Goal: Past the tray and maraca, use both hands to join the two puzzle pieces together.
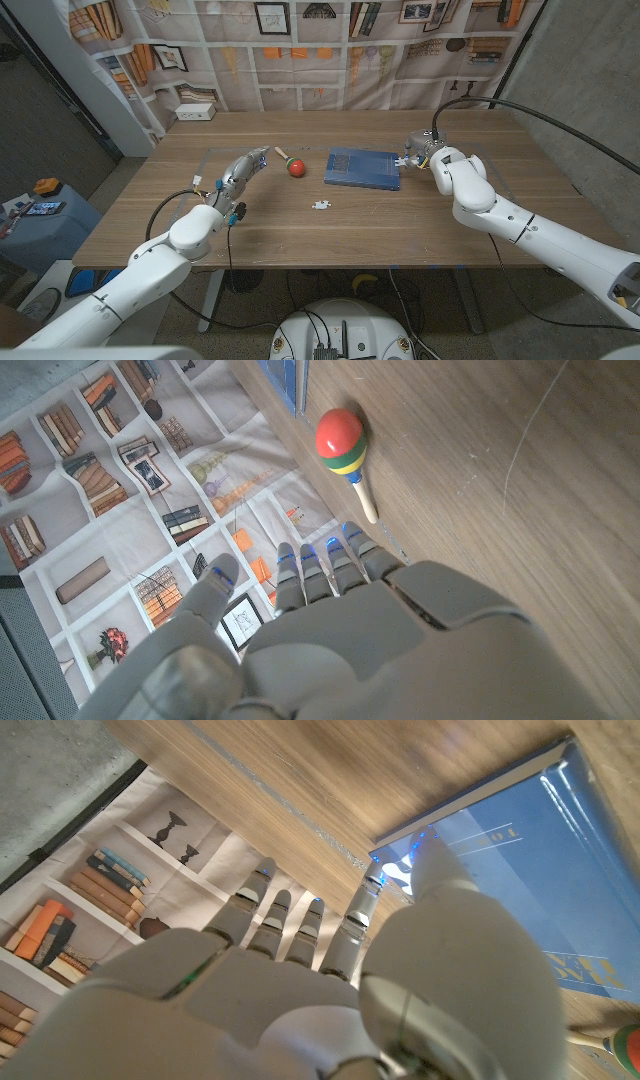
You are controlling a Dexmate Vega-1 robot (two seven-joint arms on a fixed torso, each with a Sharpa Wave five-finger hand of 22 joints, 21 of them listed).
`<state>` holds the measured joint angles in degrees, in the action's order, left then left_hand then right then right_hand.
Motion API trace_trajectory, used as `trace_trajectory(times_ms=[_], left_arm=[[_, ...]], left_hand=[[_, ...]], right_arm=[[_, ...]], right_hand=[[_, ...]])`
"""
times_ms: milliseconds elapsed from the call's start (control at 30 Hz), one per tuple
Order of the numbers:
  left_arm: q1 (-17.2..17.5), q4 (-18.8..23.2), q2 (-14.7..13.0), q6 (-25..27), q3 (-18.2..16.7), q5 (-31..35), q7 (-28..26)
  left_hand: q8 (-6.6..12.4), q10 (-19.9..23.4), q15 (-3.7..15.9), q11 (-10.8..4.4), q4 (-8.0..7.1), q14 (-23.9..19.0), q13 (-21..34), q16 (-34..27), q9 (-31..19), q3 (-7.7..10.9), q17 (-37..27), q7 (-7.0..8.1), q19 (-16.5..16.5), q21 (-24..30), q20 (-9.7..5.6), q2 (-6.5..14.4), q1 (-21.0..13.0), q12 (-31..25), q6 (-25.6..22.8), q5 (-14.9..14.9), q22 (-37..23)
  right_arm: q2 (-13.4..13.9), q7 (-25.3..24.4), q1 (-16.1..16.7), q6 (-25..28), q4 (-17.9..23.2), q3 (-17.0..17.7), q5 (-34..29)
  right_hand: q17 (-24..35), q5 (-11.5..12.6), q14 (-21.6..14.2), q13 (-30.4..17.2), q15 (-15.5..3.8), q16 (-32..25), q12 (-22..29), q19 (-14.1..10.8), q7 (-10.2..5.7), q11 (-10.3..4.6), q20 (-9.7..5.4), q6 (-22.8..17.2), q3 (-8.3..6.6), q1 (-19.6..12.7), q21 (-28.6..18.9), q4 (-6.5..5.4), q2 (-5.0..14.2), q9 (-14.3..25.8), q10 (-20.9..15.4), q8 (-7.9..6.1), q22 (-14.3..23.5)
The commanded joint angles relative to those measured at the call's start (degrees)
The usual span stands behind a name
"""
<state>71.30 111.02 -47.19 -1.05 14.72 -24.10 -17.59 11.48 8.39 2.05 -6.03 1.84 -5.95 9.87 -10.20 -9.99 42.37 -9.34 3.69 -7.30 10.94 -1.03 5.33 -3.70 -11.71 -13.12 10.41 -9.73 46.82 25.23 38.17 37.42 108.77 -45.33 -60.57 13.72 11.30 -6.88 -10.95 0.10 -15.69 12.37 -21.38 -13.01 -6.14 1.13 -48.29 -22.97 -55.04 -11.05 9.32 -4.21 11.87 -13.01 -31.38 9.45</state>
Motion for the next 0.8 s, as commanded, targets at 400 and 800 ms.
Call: trace_trajectory(times_ms=[400,800], left_arm=[[-1.1,4.1,-8.4,5.3,1.6,13.2,2.7],[0.3,7.6,-13.6,8.3,1.8,24.3,1.5]], left_hand=[[0.18,0.0,3.53,0.24,-1.42,0.4,0.1,0.0,-0.1,-0.14,-0.6,0.92,-1.1,0.4,-0.71,3.2,2.1,0.4,-1.2,0.1,-0.1],[-0.78,-0.4,4.91,-0.43,-2.88,0.6,0.1,-0.1,-0.1,-0.78,-0.7,3.05,-1.3,0.3,-2.62,2.7,3.3,0.7,0.1,0.1,-0.1]], right_arm=[[0.1,5.9,2.1,2.3,5.2,1.9,-4.2],[-2.0,7.1,2.7,3.1,5.7,2.1,-7.1]], right_hand=[[0.2,-0.2,-0.4,-0.1,0.04,-0.3,-0.2,-0.1,0.21,-0.05,0.27,-0.3,0.34,-0.5,0.0,-0.19,0.29,0.1,-0.5,0.46,0.3],[0.2,-0.2,-0.6,-0.2,-0.11,-0.3,-0.3,0.0,0.21,-0.12,0.28,-0.3,0.4,-0.5,0.1,-0.25,0.42,0.0,-0.8,0.66,0.3]])
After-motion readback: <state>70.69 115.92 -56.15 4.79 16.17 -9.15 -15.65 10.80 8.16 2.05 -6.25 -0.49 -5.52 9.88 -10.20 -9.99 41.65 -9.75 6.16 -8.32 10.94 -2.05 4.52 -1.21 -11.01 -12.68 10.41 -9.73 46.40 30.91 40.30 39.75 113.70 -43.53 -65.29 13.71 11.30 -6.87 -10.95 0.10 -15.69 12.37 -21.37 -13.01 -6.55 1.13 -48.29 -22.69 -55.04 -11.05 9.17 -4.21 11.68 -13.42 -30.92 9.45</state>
